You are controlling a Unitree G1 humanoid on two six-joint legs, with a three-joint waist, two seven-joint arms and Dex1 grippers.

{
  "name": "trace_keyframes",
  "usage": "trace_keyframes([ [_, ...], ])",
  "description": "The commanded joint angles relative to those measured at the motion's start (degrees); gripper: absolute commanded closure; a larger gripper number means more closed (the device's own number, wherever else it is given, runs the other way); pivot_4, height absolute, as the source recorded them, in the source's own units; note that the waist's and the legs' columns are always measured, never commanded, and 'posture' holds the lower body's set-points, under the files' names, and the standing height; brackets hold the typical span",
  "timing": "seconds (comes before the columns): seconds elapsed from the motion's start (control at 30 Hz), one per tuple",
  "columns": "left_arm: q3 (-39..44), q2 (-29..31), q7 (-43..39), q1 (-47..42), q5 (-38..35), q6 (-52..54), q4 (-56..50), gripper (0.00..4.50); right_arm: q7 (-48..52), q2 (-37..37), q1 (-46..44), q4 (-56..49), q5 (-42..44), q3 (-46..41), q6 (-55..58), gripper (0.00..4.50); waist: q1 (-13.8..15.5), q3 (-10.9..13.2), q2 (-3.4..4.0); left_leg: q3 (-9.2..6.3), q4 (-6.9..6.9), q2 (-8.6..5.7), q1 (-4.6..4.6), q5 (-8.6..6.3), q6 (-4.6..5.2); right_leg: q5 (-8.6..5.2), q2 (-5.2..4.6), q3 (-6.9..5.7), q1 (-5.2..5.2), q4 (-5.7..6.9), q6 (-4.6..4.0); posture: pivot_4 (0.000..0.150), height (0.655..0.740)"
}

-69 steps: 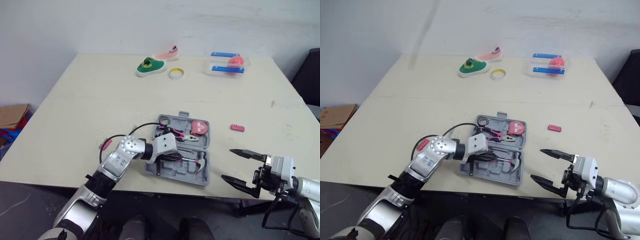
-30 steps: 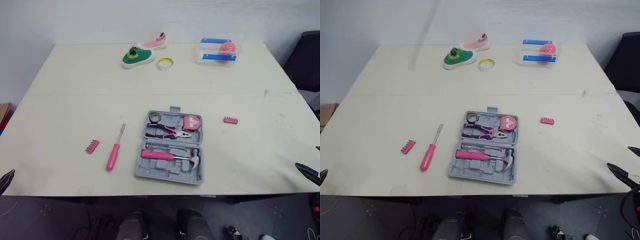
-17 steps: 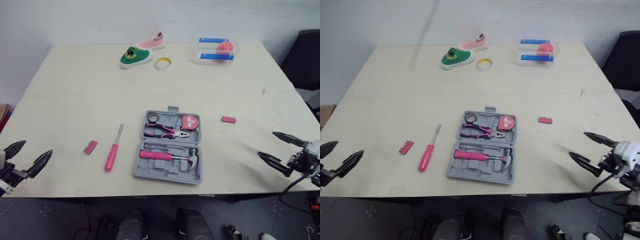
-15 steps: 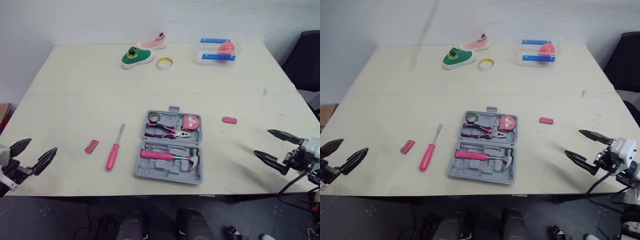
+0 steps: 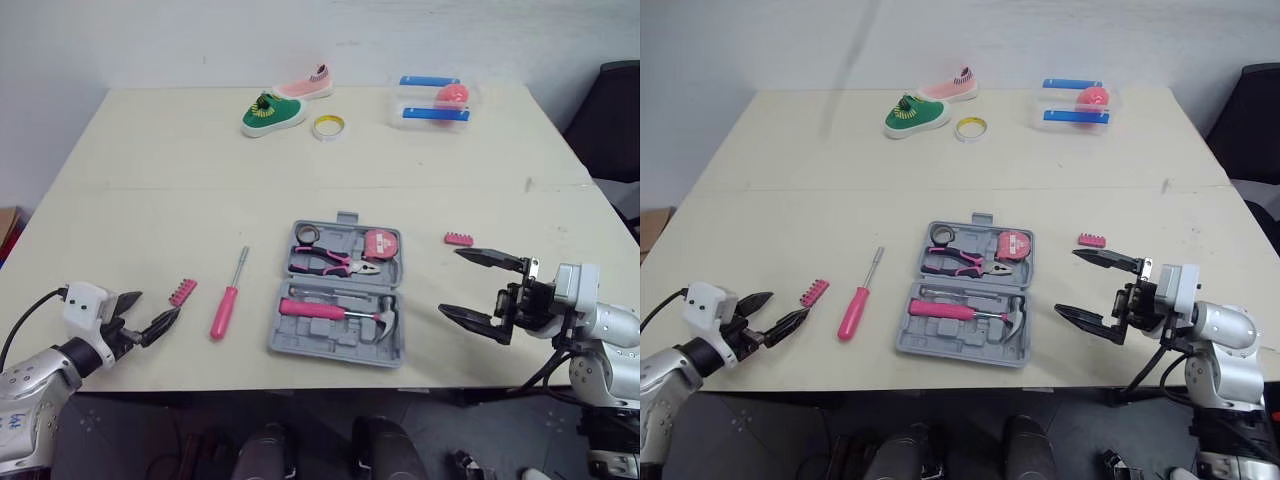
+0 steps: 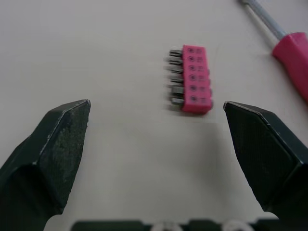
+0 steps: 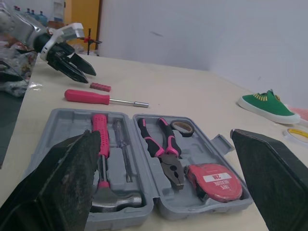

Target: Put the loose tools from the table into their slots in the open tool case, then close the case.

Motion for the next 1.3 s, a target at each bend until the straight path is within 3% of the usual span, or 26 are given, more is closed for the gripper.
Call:
trace_keyframes([
  [0.03,-2.0,-0.3,-1.5,-1.7,1.1,-1.8,1.7,0.01,-1.0,0.6,0.7,-5.3,1.7,0.9,1.5,0.0,0.0,0.0,0.0,0.0,0.01,-0.01,0.0,0.0,0.0,0.0,-0.01,0.01,0.0,0.0,0.0,0.15,0.74],
  [0.47,-6.7,0.3,-4.8,-5.2,3.5,-1.4,6.6,0.01,-7.3,-0.6,0.3,-12.0,0.5,1.5,5.7,0.0,0.1,0.0,-0.02,-0.01,0.06,-0.05,0.07,0.04,0.14,0.0,-0.06,0.0,0.0,0.27,0.01,0.15,0.74],
  [0.57,-7.5,0.2,-5.2,-4.5,4.1,-1.5,6.6,0.83,-9.0,-0.9,-0.1,-13.2,0.4,1.6,7.1,0.0,0.1,0.0,-0.02,-0.01,0.05,-0.05,0.08,0.04,0.16,0.0,-0.07,0.02,-0.01,0.27,0.0,0.15,0.74],
  [0.8,-7.8,0.0,-7.0,-4.2,3.7,-2.2,6.5,3.85,-12.7,-0.3,-2.1,-14.4,1.6,1.5,10.5,0.0,0.2,0.0,-0.02,-0.01,0.04,-0.05,0.07,0.03,0.16,0.0,-0.09,0.03,-0.02,0.26,0.0,0.15,0.74],
  [1.03,-3.9,0.0,-8.1,-4.0,1.6,-5.6,6.1,3.86,-10.4,-1.4,-0.8,-13.9,0.5,1.6,10.1,0.0,0.5,0.0,-0.02,-0.01,0.01,-0.05,0.06,0.01,0.2,0.0,-0.08,0.03,-0.03,0.22,0.0,0.15,0.74],
  [1.2,0.7,1.5,-11.2,-5.1,-4.7,-7.9,-3.7,3.86,-8.1,-2.8,1.4,-13.4,0.0,0.4,8.6,0.0,0.4,0.1,-0.26,-0.01,0.01,-0.04,-0.06,0.03,0.16,0.0,-0.07,0.0,-0.11,0.19,0.0,0.15,0.74],
  [1.3,-1.7,4.4,-15.0,-8.3,-7.3,-6.1,-10.9,3.86,-7.5,-3.6,2.6,-13.0,1.0,-0.7,9.2,0.0,0.9,0.3,-0.48,-0.04,0.05,-0.04,-0.07,0.06,0.16,0.0,-0.07,-0.01,-0.1,0.21,0.0,0.15,0.74],
])
